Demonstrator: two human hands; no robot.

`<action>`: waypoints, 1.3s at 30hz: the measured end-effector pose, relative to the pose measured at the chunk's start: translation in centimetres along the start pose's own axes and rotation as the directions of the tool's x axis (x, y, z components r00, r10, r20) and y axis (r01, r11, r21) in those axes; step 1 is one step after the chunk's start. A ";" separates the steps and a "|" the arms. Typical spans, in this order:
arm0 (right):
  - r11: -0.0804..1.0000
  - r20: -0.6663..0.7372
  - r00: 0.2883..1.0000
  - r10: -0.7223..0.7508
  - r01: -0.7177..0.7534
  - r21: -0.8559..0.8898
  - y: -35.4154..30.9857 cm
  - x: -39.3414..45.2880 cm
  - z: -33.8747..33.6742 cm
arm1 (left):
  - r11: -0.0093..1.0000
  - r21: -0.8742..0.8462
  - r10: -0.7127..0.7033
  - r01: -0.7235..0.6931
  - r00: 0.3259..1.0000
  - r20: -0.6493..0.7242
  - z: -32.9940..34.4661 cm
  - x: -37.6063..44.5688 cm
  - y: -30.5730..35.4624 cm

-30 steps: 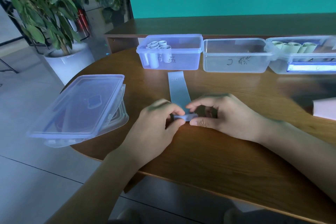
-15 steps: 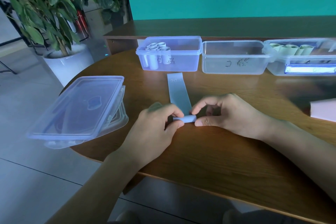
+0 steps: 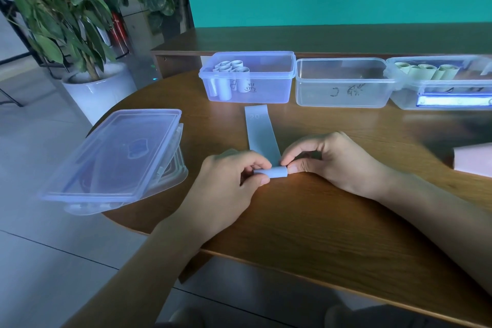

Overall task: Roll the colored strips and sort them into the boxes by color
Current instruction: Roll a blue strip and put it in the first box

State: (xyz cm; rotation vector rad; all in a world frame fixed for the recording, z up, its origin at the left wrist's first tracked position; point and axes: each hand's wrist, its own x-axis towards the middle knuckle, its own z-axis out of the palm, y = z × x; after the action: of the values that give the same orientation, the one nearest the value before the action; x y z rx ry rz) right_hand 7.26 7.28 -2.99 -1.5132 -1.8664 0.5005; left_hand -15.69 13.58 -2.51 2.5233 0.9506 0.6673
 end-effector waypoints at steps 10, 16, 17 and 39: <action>0.994 0.006 0.999 -0.054 0.054 -0.091 0.3 0.0 0.2 | 0.999 -0.018 -0.046 0.046 0.999 -0.008 0.1 -0.1 -0.1; 0.990 0.013 0.998 -0.058 0.059 -0.129 0.4 0.0 0.3 | 0.996 -0.047 -0.073 0.073 0.997 -0.012 0.1 0.1 -0.1; 0.989 0.015 0.998 -0.058 0.059 -0.135 0.4 0.0 0.3 | 0.996 -0.056 -0.076 0.076 0.997 -0.007 0.0 0.1 -0.2; 0.989 -0.077 0.994 -0.077 0.067 -0.130 0.1 0.4 1.7 | 1.000 -0.009 0.029 -0.029 0.997 -0.068 0.6 1.0 -1.1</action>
State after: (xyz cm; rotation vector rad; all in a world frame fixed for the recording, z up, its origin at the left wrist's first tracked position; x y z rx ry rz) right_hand 6.10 7.83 -4.10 -1.5182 -1.9122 0.2868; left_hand -15.29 14.92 -3.21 2.5249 0.9332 0.7691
